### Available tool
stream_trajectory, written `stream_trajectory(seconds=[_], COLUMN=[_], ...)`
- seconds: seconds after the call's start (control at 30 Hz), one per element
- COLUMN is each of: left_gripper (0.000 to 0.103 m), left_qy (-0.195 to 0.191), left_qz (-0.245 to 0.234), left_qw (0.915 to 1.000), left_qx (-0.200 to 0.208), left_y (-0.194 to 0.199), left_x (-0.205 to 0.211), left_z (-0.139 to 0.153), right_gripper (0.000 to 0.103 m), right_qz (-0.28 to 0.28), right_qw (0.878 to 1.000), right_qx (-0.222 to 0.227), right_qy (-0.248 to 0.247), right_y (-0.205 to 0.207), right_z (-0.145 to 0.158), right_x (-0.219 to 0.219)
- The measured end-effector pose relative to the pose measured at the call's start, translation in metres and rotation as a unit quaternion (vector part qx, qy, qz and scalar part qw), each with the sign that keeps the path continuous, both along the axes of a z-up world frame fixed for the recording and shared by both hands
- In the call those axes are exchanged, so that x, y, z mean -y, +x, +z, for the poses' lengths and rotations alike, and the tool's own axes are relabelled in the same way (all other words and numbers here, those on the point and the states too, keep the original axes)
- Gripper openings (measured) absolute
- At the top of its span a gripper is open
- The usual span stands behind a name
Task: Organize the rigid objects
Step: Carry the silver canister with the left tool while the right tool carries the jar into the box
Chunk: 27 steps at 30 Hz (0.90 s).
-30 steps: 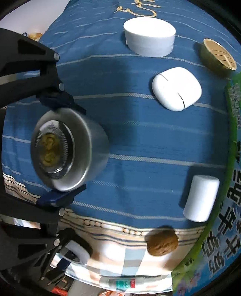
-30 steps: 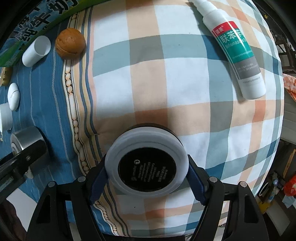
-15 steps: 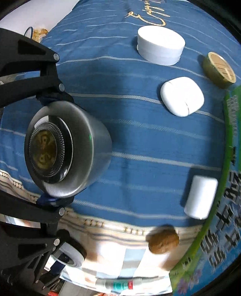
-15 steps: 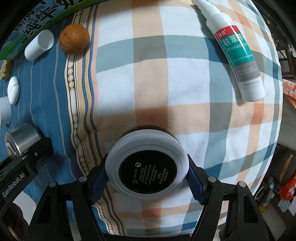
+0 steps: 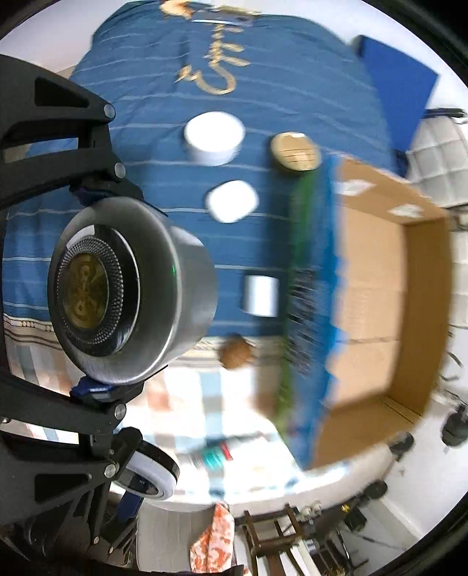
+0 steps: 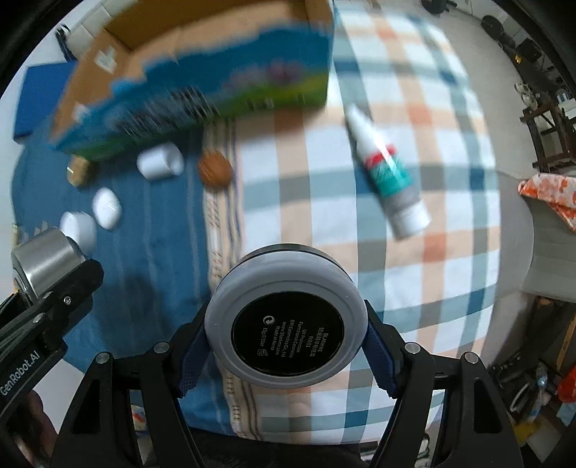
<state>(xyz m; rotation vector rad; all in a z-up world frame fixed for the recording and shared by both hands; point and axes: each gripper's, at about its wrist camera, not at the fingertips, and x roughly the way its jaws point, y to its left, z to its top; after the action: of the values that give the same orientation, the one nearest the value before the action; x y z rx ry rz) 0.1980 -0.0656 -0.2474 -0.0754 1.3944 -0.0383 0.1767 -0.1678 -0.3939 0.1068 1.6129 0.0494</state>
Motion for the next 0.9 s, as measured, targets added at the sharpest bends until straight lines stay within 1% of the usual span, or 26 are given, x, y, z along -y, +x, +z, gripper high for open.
stream_trajectory(seconds=[0.03, 0.07, 0.1, 0.13, 0.17, 0.27, 0.33, 0.43, 0.6, 0.7, 0.8, 0.9], left_gripper=[0.069, 0.069, 0.069, 0.069, 0.069, 0.069, 0.069, 0.069, 0.069, 0.069, 0.069, 0.069], left_qy=[-0.001, -0.003, -0.008, -0.01, -0.011, -0.019, -0.024, -0.024, -0.023, -0.022, -0.027, -0.038], left_qz=[-0.006, -0.009, -0.013, -0.017, -0.02, -0.03, -0.034, -0.038, -0.04, -0.04, -0.038, -0.037], left_qw=[0.9999, 0.9998, 0.9994, 0.999, 0.9986, 0.9966, 0.9949, 0.9927, 0.9903, 0.99, 0.9911, 0.9929], left_qx=[0.011, 0.02, 0.031, 0.04, 0.048, 0.075, 0.092, 0.112, 0.131, 0.133, 0.124, 0.106], left_y=[0.008, 0.018, 0.023, 0.03, 0.035, 0.051, 0.063, 0.08, 0.117, 0.141, 0.165, 0.192], left_x=[-0.001, 0.0, 0.0, 0.002, 0.005, 0.01, 0.01, 0.009, 0.002, -0.003, -0.006, -0.01], left_z=[0.014, 0.02, 0.032, 0.039, 0.046, 0.065, 0.081, 0.093, 0.102, 0.102, 0.093, 0.078], right_gripper=[0.077, 0.077, 0.077, 0.077, 0.077, 0.077, 0.077, 0.077, 0.077, 0.077, 0.077, 0.077], right_qz=[-0.002, -0.001, 0.0, 0.001, 0.002, 0.007, 0.008, 0.01, 0.012, 0.015, 0.015, 0.013], right_qw=[1.0, 1.0, 0.999, 0.999, 0.998, 0.995, 0.993, 0.99, 0.987, 0.986, 0.987, 0.988], right_qx=[0.012, 0.024, 0.033, 0.048, 0.059, 0.092, 0.113, 0.135, 0.156, 0.162, 0.16, 0.154], right_qy=[0.004, 0.008, 0.012, 0.018, 0.02, 0.029, 0.035, 0.039, 0.034, 0.025, 0.019, 0.014], right_y=[0.005, 0.011, 0.016, 0.02, 0.025, 0.037, 0.051, 0.07, 0.103, 0.125, 0.147, 0.174], right_z=[0.019, 0.038, 0.057, 0.074, 0.08, 0.112, 0.14, 0.16, 0.176, 0.177, 0.168, 0.153], right_x=[0.003, 0.008, 0.022, 0.022, 0.024, 0.022, 0.02, 0.014, 0.004, -0.003, -0.007, -0.013])
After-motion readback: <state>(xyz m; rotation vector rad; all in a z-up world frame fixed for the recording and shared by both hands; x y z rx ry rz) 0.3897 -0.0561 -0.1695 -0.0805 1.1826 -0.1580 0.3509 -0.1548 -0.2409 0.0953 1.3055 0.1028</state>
